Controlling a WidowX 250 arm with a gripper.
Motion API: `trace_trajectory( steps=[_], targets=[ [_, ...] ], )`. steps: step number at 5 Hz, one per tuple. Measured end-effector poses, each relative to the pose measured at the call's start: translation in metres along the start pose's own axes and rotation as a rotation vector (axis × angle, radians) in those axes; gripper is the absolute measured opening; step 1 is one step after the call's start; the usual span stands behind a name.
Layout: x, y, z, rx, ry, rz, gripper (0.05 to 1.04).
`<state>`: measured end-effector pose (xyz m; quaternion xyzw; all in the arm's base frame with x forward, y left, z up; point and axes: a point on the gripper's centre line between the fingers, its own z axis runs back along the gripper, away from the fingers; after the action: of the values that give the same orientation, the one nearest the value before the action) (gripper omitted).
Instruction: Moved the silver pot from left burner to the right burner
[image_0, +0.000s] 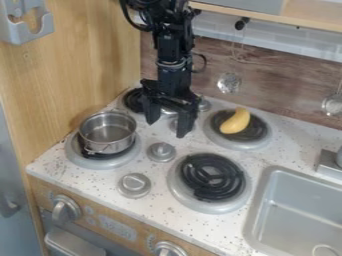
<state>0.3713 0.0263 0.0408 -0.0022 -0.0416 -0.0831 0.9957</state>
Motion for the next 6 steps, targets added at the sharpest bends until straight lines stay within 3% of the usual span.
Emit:
trace_trajectory(
  steps=[2,3,4,5,6],
  targets=[
    [-0.011,0.012,-0.025,-0.001,0.066,0.050,0.999],
    [-0.019,0.052,-0.022,0.031,0.043,0.176,0.999],
    [-0.016,0.066,-0.023,0.073,0.016,0.206,0.999],
    [-0.013,0.071,-0.047,0.075,0.049,0.224,0.999],
    [-0.009,0.072,-0.073,0.043,0.114,0.222,0.941]
  ],
)
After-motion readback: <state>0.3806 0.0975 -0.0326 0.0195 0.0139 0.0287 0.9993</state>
